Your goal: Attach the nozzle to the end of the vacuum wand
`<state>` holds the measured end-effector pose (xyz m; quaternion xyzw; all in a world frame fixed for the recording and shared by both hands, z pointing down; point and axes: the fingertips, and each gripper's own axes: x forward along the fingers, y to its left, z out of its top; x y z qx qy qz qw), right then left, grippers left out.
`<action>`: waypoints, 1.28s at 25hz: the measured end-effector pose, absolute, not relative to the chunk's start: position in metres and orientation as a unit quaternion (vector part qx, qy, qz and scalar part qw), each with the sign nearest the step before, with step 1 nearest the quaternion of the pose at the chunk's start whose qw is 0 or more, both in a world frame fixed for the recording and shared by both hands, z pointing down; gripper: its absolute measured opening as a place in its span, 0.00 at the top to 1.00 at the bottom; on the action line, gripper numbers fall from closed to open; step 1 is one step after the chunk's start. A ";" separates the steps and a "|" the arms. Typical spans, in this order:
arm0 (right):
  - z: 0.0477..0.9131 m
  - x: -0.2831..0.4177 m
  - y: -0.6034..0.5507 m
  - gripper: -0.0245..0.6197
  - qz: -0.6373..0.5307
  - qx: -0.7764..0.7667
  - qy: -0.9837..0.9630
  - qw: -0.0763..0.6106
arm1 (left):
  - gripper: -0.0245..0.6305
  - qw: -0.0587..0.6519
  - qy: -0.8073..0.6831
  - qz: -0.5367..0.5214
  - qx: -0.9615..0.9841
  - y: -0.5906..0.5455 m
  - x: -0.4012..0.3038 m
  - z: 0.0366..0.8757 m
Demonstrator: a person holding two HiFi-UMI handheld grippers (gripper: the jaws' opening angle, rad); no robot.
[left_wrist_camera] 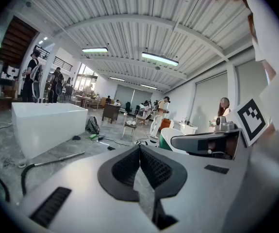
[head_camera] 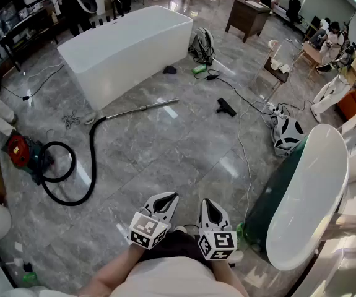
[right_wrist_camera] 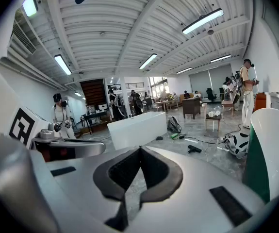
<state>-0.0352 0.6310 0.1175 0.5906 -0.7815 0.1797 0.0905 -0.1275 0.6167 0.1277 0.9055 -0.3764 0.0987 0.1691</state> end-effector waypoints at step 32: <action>0.112 -0.051 0.625 0.94 0.169 0.618 -0.766 0.053 | 0.95 0.153 -0.368 0.095 0.912 0.599 -0.150 0.118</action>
